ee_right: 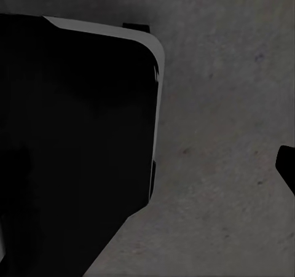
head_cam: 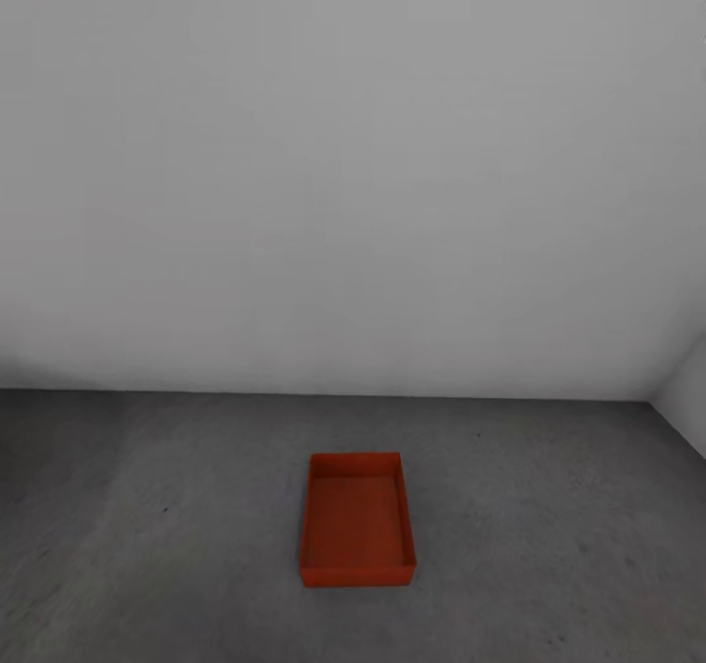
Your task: Move the two storage containers from the living room to the garage. In the garage, place one container on the floor and stack the other container on top of it (either order is fine).
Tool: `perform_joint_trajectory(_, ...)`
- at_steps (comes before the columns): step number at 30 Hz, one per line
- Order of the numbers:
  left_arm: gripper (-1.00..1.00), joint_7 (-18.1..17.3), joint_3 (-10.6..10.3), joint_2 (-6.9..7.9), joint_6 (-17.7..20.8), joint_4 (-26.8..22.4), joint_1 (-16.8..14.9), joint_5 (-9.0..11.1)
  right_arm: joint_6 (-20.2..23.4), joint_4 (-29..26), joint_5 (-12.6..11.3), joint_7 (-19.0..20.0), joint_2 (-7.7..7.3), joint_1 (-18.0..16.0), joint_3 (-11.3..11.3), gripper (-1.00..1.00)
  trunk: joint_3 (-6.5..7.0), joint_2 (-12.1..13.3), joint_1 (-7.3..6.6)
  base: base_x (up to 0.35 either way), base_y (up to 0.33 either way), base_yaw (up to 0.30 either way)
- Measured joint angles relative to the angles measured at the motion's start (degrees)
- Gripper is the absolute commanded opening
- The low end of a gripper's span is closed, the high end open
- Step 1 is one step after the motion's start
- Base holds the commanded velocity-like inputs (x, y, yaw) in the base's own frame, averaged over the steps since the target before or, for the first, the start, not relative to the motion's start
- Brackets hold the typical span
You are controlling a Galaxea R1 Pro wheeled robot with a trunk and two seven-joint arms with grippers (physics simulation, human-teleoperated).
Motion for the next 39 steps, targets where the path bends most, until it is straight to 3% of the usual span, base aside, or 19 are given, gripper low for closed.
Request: perform_joint_trajectory(39,1.00,0.0,0.0,0.01,0.0,0.0,0.0,0.0,0.0,0.0,0.0,0.0,-0.01,0.0,0.0,1.00,3.60,0.0,0.00,0.000,0.000,0.000)
